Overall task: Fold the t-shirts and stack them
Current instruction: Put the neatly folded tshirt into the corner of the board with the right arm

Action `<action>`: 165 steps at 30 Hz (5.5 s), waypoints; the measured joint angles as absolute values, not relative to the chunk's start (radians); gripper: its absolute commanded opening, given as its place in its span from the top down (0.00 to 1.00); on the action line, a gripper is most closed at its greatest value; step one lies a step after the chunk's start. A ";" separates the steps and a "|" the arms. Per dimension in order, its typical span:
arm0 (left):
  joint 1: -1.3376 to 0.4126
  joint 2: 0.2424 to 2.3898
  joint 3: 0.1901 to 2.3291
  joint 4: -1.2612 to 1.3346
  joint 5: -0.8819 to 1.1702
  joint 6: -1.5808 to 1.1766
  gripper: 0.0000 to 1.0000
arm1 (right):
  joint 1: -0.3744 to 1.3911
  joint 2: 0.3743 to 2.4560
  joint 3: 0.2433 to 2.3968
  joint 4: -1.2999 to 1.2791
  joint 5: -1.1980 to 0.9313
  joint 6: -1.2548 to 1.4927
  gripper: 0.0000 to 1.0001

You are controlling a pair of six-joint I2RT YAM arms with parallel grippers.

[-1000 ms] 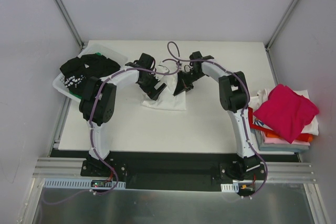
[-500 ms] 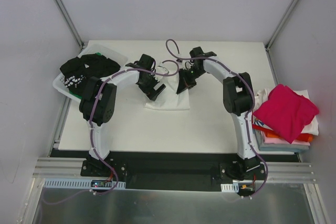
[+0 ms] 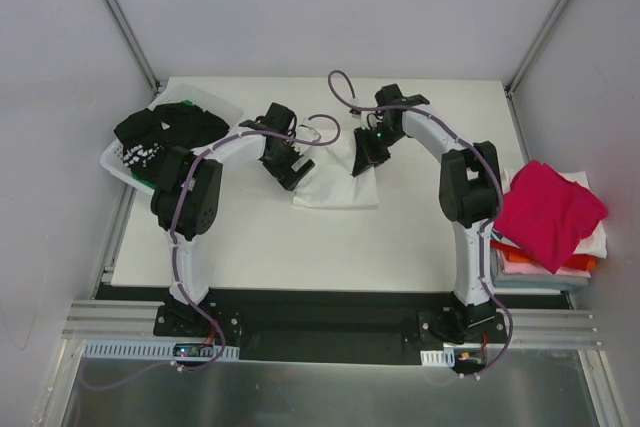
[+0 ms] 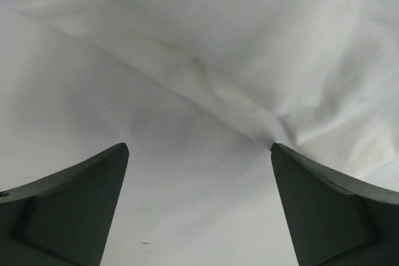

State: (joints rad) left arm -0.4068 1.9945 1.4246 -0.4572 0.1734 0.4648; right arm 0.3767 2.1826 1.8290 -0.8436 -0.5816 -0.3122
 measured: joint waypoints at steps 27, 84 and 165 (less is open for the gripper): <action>-0.406 1.864 1.366 -0.461 0.146 0.514 0.01 | 0.106 2.071 1.813 -1.173 -0.402 -0.439 0.99; -0.407 1.779 1.277 -0.461 0.182 0.514 0.01 | -0.740 1.527 1.547 -1.352 -0.305 -0.850 0.99; -0.440 1.798 1.283 -0.461 0.125 0.517 0.01 | -0.693 1.663 1.730 -1.274 -0.079 -0.904 0.09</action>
